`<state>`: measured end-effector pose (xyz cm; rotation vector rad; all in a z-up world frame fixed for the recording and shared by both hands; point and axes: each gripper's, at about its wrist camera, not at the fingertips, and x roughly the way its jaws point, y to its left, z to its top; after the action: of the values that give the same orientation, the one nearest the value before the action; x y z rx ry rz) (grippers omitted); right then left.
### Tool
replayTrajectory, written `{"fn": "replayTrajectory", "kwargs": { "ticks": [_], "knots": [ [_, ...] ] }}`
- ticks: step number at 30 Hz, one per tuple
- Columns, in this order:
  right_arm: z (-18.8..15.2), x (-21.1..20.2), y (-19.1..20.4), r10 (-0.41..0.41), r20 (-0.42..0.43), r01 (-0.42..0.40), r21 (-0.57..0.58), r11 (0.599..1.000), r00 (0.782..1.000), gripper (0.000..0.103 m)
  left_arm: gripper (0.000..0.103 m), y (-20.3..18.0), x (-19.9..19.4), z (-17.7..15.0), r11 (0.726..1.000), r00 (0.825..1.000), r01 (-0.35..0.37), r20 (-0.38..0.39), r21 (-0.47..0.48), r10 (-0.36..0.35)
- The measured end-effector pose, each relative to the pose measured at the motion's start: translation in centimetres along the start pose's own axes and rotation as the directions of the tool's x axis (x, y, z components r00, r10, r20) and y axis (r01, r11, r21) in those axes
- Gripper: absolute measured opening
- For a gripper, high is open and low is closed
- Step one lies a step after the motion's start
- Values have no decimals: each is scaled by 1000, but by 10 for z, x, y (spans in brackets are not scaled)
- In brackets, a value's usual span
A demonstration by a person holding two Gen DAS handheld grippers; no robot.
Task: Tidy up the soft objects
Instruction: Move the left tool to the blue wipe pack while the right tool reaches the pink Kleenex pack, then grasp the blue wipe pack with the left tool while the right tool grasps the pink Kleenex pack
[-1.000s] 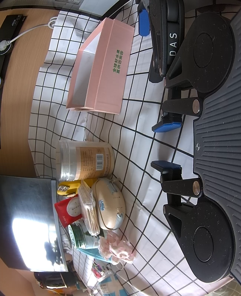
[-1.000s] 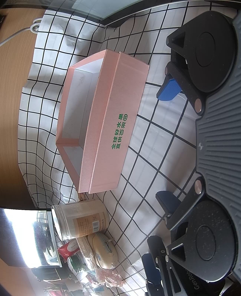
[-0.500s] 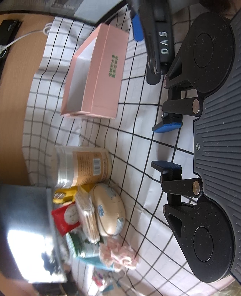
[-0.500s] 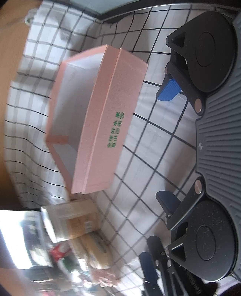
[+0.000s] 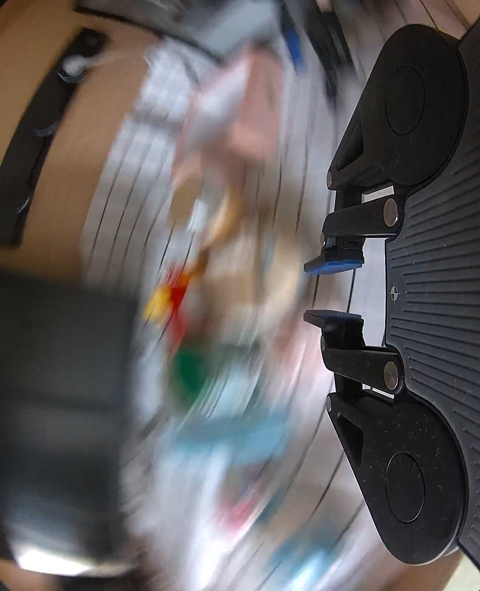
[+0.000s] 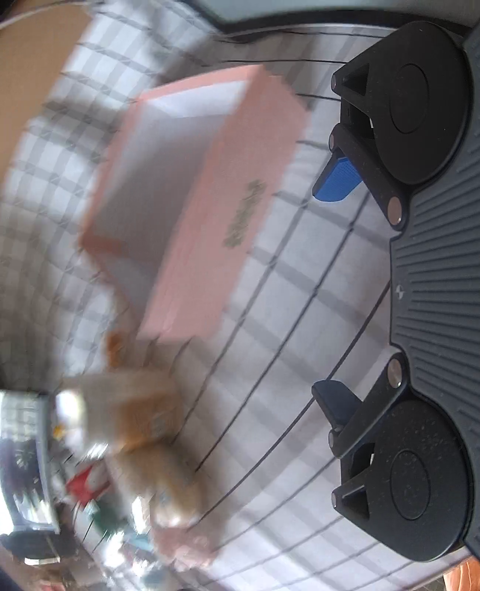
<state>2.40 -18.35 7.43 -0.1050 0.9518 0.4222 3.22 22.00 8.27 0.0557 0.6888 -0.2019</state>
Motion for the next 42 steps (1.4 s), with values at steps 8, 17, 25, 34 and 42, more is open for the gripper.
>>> {"fn": "replayTrajectory", "kwargs": {
  "ticks": [8, 17, 25, 34, 42],
  "knots": [
    [70, -47, 98, 138, 133, -131, -58, 990, 981, 103, 26, 144, 26, 11, 957, 969, -129, -170, 261, 177],
    [116, -35, 192, 148, 96, -134, -139, 981, 984, 103, 85, 164, 47, 6, 920, 955, 202, -274, 336, -110],
    [131, -33, 226, 220, 20, -210, -228, 951, 975, 103, 81, 195, 84, 13, 948, 959, 156, -271, 277, -79],
    [191, -15, 300, 362, 4, -313, -489, 814, 932, 103, 60, 267, 50, 17, 949, 960, 159, -182, -274, -214],
    [237, 69, 382, 423, -68, -393, -525, 755, 904, 91, 59, 315, -19, 11, 822, 998, 50, 64, -567, -16]
  ]
}}
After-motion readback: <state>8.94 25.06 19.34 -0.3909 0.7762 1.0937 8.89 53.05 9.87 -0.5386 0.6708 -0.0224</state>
